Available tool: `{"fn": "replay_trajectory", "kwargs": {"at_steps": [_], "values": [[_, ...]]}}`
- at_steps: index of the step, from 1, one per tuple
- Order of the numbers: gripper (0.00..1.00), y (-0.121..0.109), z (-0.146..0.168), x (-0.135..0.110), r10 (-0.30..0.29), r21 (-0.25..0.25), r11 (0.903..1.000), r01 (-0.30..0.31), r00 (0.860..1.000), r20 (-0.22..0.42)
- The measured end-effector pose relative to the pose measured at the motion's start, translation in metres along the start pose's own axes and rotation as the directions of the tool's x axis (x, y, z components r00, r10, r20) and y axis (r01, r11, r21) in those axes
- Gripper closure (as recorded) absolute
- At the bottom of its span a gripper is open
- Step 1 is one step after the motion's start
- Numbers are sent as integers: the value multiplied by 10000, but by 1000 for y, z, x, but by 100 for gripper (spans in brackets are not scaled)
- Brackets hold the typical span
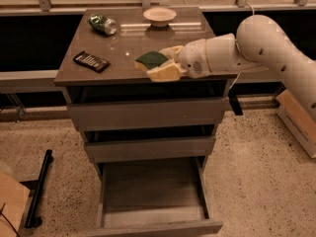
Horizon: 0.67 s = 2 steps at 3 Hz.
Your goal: Place sponge into bottom drawer
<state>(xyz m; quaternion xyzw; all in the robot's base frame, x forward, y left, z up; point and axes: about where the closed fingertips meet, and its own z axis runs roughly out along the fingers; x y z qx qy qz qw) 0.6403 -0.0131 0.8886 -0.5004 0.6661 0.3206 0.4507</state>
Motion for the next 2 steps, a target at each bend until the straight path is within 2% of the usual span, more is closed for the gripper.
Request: {"fn": "replay_trajectory", "kwargs": {"at_steps": [1,2], "values": [[100,55,-26,26,183,-1191,9925,-291,9957,-905],[100,86,-40,69,1138,-1461,9783,-1468,9705,-2127]]}}
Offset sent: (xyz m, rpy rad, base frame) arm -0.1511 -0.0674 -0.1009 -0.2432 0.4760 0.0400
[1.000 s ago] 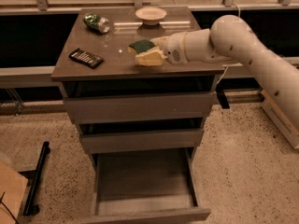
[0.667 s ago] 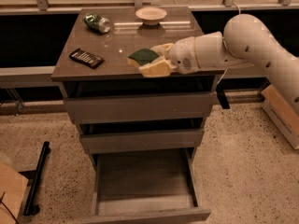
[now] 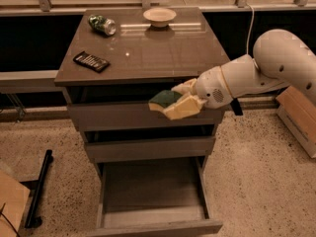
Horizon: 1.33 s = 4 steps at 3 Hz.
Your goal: Place sponge into bottom drawer
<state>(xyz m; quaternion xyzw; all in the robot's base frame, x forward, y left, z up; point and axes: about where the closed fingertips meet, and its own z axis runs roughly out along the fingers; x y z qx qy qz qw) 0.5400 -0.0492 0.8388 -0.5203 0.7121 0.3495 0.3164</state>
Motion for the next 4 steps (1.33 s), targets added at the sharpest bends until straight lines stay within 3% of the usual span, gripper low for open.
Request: {"fn": "replay_trajectory", "kwargs": {"at_steps": [1,2,3,4], "values": [[100,5,24,67,1646,-127,9858,-1676,9780,-1278],[100,6,52,127,2851,-167,9563,-2921,9431,-1711],[100,-8,79,181,3633,-13,9299,-3679,9186,-1554],[100,-8,79,181,3632,-13,9299,-3679,9186,-1554]]}}
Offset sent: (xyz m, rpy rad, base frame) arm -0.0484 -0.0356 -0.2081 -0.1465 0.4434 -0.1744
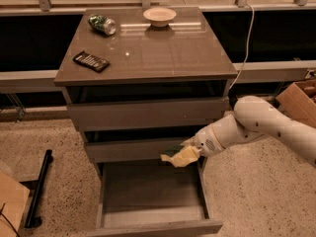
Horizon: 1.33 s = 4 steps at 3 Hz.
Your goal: Place sponge into bottom drawer
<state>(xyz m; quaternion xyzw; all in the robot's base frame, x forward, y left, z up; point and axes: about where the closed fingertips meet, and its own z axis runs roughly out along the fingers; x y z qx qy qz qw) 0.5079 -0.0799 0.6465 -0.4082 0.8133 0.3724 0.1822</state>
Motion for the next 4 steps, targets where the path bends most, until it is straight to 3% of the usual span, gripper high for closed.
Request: {"fn": "replay_trajectory", "kwargs": {"at_steps": [1,3,4], "values": [[100,-14,19,18,177,-42,9998,-178,9997,-189],[100,-66,80,89,360,-591,9977,-343,9990,282],[100,-66,80,89,360,-591,9977,-343,9990,282]]}}
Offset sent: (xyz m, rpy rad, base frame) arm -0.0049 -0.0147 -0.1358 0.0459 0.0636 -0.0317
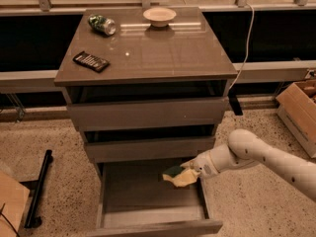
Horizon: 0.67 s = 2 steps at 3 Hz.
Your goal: Place sponge into bottom drawer
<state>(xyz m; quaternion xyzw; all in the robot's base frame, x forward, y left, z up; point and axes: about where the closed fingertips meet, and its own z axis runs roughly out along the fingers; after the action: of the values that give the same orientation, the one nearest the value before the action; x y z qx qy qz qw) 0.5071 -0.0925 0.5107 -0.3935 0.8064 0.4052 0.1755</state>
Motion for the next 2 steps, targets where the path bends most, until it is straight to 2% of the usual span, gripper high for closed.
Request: {"fn": "replay_trajectory", "kwargs": {"at_steps": [1,2], "values": [[100,-14,22,6,-4,61,10000,1,9992,406],[100,-46,54,15,-235,320,9993,198,9925,1197]]}}
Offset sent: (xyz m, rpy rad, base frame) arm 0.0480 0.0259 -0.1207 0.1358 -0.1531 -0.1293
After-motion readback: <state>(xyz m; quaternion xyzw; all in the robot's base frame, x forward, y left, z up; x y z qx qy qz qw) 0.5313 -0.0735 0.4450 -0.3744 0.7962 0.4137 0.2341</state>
